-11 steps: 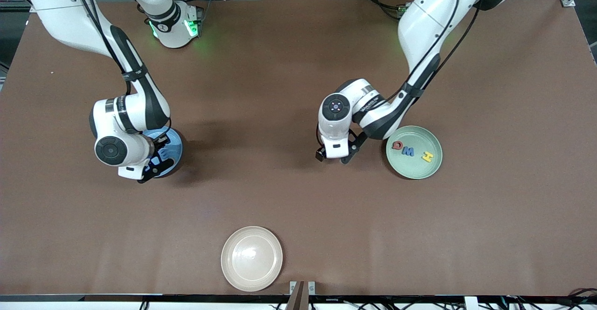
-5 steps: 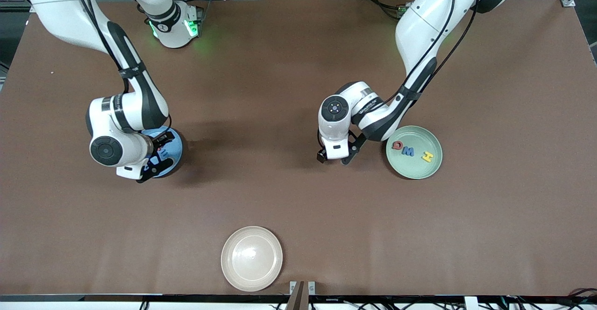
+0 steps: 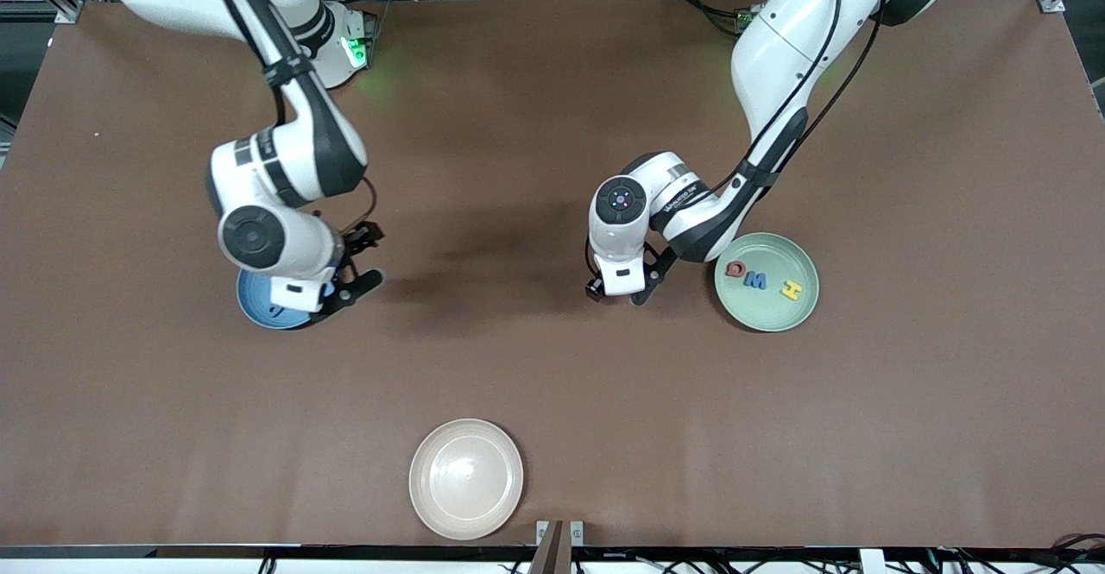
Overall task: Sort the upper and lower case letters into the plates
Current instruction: 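Release the w while the left gripper grasps the teal R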
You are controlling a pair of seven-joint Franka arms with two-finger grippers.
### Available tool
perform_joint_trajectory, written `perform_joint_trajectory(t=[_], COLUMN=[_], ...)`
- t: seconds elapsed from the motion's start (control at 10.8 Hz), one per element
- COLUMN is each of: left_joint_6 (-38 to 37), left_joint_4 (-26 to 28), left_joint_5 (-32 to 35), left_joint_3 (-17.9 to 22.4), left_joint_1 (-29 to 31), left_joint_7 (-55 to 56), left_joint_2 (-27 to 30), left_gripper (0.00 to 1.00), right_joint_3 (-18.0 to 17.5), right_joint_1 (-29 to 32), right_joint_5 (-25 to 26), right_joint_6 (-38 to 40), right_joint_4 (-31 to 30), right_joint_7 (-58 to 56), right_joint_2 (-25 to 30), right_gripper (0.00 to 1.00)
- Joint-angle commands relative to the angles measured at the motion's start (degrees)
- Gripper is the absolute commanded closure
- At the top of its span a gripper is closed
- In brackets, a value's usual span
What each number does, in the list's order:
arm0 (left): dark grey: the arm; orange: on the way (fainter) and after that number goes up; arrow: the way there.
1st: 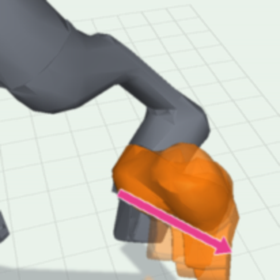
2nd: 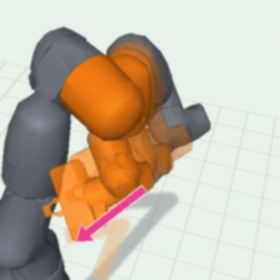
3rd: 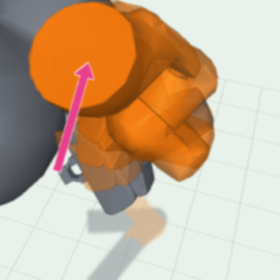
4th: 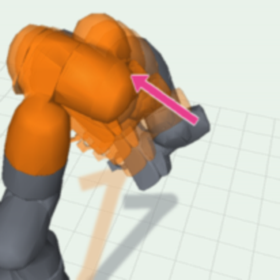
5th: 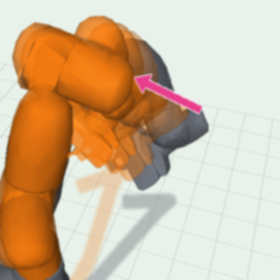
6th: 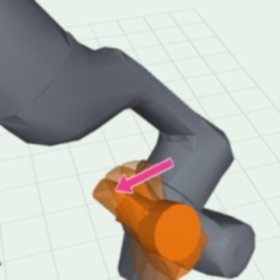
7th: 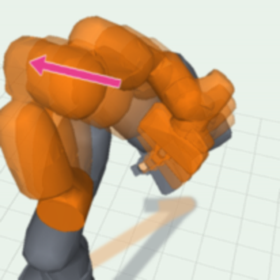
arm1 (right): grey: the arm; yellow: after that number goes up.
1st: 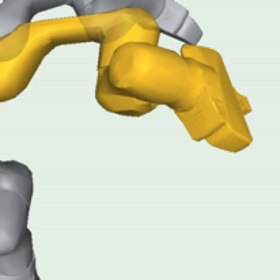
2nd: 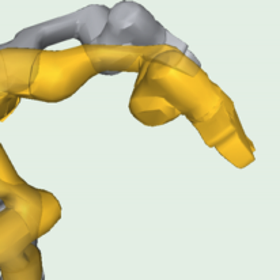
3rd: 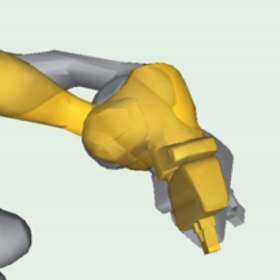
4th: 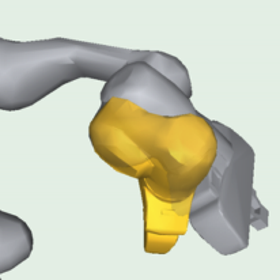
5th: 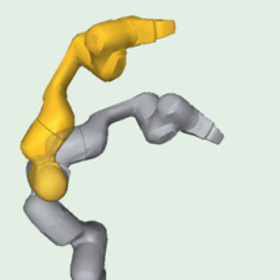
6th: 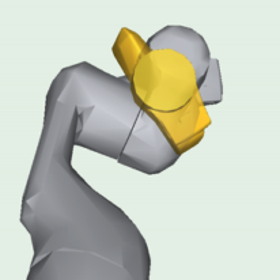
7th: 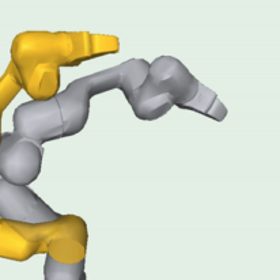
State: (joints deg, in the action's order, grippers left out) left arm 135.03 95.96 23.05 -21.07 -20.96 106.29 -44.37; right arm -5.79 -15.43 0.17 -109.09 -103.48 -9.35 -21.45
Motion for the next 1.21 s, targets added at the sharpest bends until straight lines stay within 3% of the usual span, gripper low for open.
perform_joint_trajectory(t=[0.0,0.28,0.47,0.65,0.84,1.12], left_joint_6=[0.15,0.15,0.15,0.15,0.06,-1.08], left_joint_4=[0.63,0.63,0.72,0.63,0.63,0.63], left_joint_5=[1.3,1.12,1.12,1.12,1.12,1.12], left_joint_3=[-0.02,-0.11,-0.11,-0.2,-0.37,-0.64], left_joint_1=[-0.14,-0.4,-0.49,-0.49,0.29,3.98], left_joint_7=[2.52,2.7,2.7,2.7,2.09,-2.8], left_joint_2=[0.25,0.25,0.25,0.33,0.77,2.09], left_gripper=[0.4,0.43,0.58,0.78,0.94,0.98], right_joint_3=[-3.59,-7.55,-10.63,-10.82,-10.91,-10.82], right_joint_1=[-2.57,-5.83,-6.62,-8.47,-10.75,-15.23], right_joint_5=[-1.4,-1.4,-1.4,-1.48,-5.07,-5.44], right_joint_6=[-0.15,-3.74,-5.51,-5.69,-8.4,-14.46], right_joint_4=[1.26,1.0,0.91,0.91,0.82,0.91], right_joint_7=[13.41,27.06,34.45,39.21,44.4,54.32], right_joint_2=[0.36,-0.26,-1.31,-2.36,-3.42,-6.66], right_gripper=[0.0,0.0,0.0,0.07,0.11,0.15])
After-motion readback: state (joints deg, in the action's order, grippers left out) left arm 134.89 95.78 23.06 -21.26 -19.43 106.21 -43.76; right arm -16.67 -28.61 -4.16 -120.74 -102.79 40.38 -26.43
